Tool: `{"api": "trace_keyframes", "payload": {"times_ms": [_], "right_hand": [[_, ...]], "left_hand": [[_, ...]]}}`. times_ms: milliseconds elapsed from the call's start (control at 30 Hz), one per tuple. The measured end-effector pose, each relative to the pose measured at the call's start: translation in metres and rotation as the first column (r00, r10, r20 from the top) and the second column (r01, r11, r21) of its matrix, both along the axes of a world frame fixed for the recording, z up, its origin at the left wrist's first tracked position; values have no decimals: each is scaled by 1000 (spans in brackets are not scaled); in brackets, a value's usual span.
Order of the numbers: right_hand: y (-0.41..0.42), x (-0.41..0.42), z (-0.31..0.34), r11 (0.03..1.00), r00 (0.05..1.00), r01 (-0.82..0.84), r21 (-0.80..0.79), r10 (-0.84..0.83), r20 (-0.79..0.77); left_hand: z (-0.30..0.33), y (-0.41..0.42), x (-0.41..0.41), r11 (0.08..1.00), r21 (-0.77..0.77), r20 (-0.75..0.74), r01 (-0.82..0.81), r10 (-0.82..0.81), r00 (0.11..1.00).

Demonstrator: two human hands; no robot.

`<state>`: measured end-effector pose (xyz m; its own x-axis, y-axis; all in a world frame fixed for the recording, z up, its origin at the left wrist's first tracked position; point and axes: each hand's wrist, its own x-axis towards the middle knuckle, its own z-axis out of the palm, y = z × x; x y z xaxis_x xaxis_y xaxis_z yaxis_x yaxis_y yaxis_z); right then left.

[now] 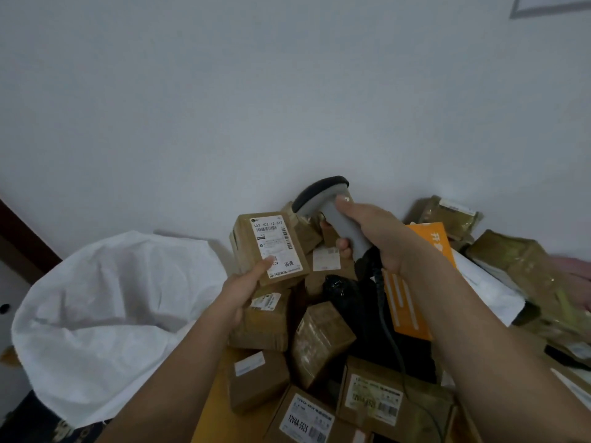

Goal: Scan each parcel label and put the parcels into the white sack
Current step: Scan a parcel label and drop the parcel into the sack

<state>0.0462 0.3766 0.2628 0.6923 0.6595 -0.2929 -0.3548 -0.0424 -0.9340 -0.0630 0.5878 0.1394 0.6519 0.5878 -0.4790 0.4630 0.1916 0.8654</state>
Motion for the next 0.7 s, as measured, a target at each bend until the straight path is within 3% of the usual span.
{"api": "trace_keyframes", "payload": {"times_ms": [333, 700], "right_hand": [[-34, -13, 37, 1000, 988, 26, 4, -27, 153], [-44, -28, 52, 996, 978, 79, 50, -87, 189]], "left_hand": [[1, -17, 19, 999, -32, 68, 6, -4, 998], [0, -24, 19, 998, -63, 87, -21, 26, 996]]}}
